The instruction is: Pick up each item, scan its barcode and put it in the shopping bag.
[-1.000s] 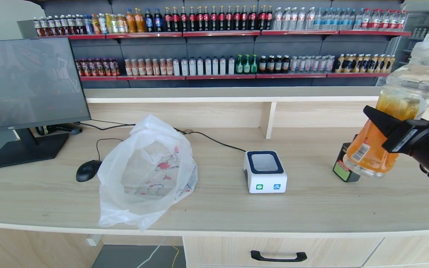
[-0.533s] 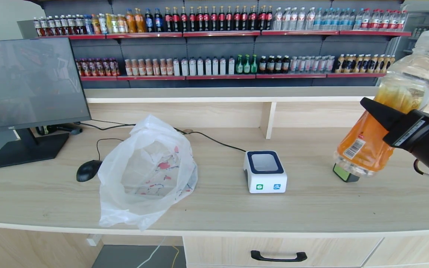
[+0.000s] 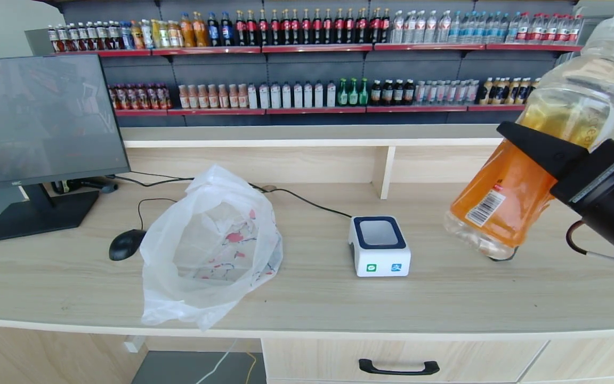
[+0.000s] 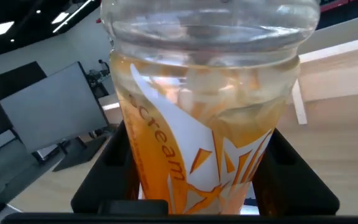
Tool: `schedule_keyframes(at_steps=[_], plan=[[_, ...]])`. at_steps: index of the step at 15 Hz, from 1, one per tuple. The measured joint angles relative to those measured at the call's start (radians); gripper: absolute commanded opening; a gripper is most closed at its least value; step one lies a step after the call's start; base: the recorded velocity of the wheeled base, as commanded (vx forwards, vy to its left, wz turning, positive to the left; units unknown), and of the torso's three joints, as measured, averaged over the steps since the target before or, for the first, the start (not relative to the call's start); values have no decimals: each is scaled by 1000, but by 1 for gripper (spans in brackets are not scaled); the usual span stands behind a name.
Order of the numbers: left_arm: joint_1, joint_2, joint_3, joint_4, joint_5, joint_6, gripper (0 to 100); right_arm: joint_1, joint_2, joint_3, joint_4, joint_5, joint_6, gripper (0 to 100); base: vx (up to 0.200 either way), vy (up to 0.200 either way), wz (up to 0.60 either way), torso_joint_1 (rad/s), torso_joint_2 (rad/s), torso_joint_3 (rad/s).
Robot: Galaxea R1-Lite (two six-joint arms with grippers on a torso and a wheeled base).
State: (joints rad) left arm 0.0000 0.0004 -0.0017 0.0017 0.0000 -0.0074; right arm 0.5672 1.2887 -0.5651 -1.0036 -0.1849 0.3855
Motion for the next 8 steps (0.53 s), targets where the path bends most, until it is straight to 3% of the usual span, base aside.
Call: schedule_keyframes(at_steps=[2, 8], plan=[[0, 0, 0, 0, 0, 0, 0, 61, -17, -4, -1, 31, 39, 0, 0, 0, 0, 0, 0, 0], [0, 0, 0, 0, 0, 0, 0, 134, -54, -1, -1, 66, 96, 0, 0, 0, 0, 0, 0, 0]])
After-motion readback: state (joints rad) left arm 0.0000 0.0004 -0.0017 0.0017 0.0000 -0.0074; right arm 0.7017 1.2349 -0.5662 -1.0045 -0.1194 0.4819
